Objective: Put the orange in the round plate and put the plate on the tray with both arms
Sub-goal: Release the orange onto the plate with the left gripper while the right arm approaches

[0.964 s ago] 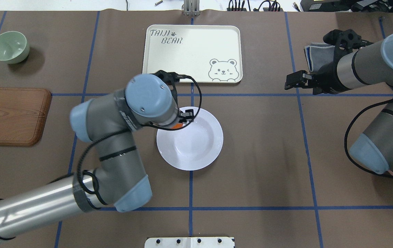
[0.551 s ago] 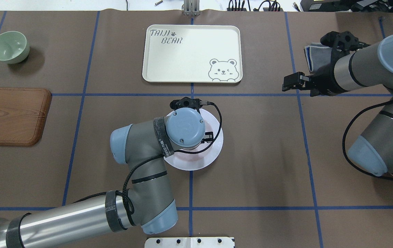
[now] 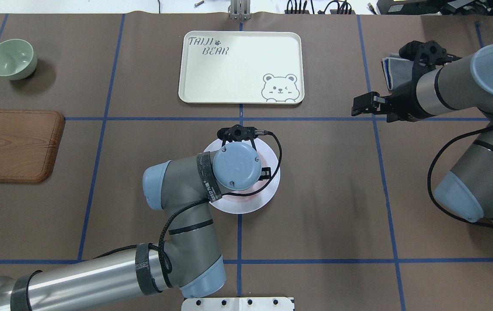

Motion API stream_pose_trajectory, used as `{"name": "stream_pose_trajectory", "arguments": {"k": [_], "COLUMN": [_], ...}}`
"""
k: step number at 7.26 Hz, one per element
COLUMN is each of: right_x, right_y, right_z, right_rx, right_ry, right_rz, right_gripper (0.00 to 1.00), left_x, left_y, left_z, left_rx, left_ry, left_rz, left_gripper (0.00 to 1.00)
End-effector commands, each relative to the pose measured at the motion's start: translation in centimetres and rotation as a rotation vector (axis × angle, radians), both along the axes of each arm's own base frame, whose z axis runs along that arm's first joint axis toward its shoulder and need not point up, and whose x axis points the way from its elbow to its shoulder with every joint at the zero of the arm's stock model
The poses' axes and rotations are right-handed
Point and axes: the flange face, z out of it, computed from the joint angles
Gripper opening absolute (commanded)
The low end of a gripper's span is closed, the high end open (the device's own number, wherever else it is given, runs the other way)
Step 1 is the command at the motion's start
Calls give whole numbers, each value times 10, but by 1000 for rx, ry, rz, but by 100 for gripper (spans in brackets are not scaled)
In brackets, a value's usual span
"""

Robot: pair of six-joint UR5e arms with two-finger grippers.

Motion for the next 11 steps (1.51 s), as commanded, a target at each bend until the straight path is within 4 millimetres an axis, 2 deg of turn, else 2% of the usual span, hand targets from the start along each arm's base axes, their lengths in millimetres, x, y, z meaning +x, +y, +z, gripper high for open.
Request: {"name": "stream_pose_trajectory", "arguments": {"k": [1, 2, 3, 4, 5, 6, 7, 8, 9, 10, 11], "right_x": [-2, -4, -16, -30, -51, -85, -116, -135, -149, -158, -160], "right_y": [0, 1, 8, 21, 36, 57, 76, 91, 110, 123, 128], "right_z": [-4, -12, -22, -25, -33, -41, -65, -75, -79, -82, -79], "right_rx": [-5, -18, -14, -26, -95, -160, -179, -277, -280, -291, -294], "right_ry": [-9, -30, -102, -190, -257, -310, -379, -448, -478, -510, -513], "right_rz": [3, 17, 43, 107, 196, 300, 382, 439, 477, 480, 472], "right_gripper": [100, 100, 100, 100, 100, 100, 100, 100, 100, 100, 100], "left_x": [-56, -115, -183, -238, -287, -332, -388, -450, -519, -592, -641], "left_y": [-10, -37, -64, -88, -116, -137, -156, -174, -186, -191, -199], "left_z": [-40, -12, 21, 55, 85, 117, 154, 192, 237, 306, 387], "left_rx": [121, 92, 114, 170, 209, 229, 259, 287, 282, 241, 234], "left_ry": [77, 83, 67, 9, -39, -68, -114, -166, -211, -223, -260], "left_rz": [40, 89, 154, 200, 251, 293, 323, 374, 410, 427, 529], "left_gripper": [99, 99, 99, 99, 100, 100, 100, 100, 100, 100, 100]}}
